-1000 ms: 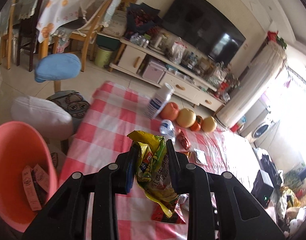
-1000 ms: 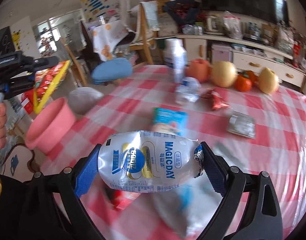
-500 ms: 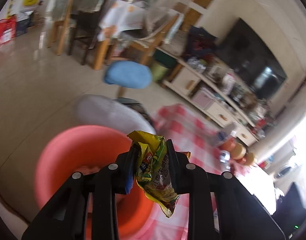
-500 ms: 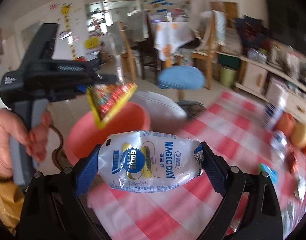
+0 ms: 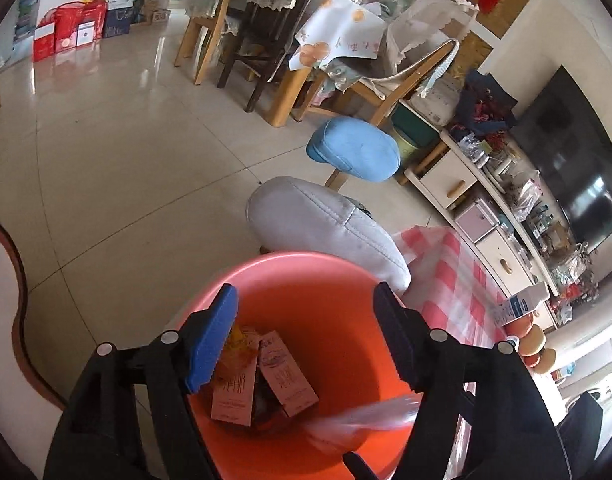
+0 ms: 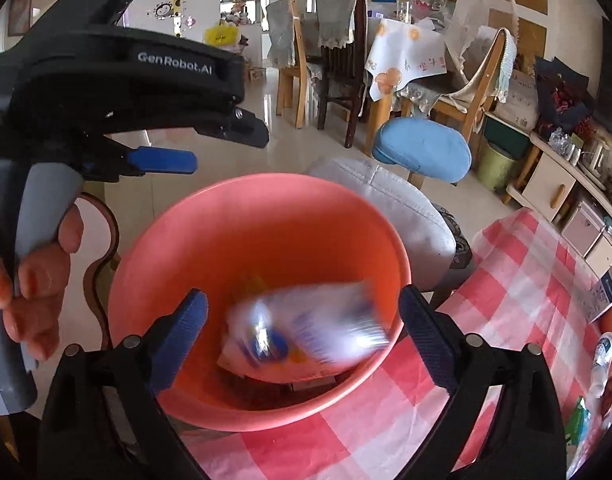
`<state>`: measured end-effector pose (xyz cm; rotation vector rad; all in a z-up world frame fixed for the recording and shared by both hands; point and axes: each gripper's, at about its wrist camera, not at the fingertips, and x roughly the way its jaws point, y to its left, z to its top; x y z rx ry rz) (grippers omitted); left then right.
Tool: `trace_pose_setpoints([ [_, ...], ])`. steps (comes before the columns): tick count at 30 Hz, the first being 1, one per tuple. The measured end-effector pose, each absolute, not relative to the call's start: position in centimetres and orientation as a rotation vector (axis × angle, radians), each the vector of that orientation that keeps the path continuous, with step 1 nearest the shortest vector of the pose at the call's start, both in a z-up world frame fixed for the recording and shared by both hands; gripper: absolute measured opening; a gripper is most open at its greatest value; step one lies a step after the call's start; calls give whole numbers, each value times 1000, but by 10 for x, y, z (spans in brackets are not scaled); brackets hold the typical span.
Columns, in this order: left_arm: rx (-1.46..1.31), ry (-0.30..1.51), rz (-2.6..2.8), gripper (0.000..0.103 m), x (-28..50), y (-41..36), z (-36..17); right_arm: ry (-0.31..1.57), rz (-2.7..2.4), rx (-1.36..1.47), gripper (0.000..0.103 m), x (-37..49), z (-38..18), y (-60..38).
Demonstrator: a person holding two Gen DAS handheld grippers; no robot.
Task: Collect trash
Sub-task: 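Move both open tools back over the table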
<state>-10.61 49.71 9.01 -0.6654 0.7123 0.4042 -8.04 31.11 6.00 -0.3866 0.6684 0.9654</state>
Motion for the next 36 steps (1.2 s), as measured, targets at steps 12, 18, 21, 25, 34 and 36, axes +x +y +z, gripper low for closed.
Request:
trace_pose_setpoints([
  [12,-606,691,381,81,-98,468,105,630,819,-304,98,-86,74,244],
  [18,-528,573,317,82,-94,439,122,614,779,-327,98,-98,70,219],
  [21,-464,501,274,90,-93,421,133,610,757,-333,98,-102,68,204],
  [25,-399,462,231,90,-87,398,142,606,735,-313,98,-108,67,185],
  [34,-290,583,171,90,-58,350,149,596,674,-278,98,-113,70,141],
  [36,-269,628,156,90,-53,339,148,593,664,-273,98,-113,70,133],
])
